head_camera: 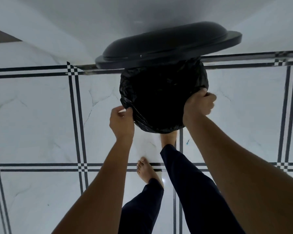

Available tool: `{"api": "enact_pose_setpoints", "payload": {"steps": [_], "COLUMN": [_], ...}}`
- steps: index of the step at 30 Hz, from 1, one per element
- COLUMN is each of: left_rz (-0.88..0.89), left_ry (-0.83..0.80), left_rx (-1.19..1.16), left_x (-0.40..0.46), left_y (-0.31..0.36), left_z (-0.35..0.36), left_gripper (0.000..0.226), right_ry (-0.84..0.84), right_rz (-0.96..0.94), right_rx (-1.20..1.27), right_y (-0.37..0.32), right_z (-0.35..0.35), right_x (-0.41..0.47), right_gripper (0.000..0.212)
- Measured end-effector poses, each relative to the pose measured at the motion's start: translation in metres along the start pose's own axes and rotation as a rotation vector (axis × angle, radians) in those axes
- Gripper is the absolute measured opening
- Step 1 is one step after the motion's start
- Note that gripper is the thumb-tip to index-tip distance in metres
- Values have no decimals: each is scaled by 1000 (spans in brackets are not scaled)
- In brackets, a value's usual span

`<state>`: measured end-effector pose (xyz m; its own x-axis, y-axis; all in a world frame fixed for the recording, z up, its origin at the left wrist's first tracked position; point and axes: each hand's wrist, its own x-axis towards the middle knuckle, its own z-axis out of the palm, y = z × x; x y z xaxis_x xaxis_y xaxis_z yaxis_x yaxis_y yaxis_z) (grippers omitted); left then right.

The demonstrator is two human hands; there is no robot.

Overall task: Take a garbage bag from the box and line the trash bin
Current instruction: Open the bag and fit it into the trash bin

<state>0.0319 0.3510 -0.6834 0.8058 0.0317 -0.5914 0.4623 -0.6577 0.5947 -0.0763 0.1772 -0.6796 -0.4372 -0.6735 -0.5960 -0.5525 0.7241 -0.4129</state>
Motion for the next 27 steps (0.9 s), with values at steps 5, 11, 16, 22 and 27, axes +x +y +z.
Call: {"api": "enact_pose_setpoints", "payload": {"steps": [5,11,16,22,27], "left_rz": [20,-179,-486,-437,-400], "left_ry": [-29,-26,-97,-211,-286], "left_rx": [-176,-133,-234,-500,-497], "left_x": [-4,3,14,16,26], "left_y": [-24,-44,-24,12,13], "left_z": [-8,-13,-8,-2,-1], "left_gripper": [13,14,6,25,39], "right_ry": [-118,-144,-180,-275,-316], "right_rz": [34,87,167,293,346], "right_rx": [71,118,182,248,243], "right_y": [9,13,12,2,-3], "right_z": [1,-4,-10,-18,-20], "right_x": [0,9,11,16,29], "right_gripper": [56,59,58,52,50]}}
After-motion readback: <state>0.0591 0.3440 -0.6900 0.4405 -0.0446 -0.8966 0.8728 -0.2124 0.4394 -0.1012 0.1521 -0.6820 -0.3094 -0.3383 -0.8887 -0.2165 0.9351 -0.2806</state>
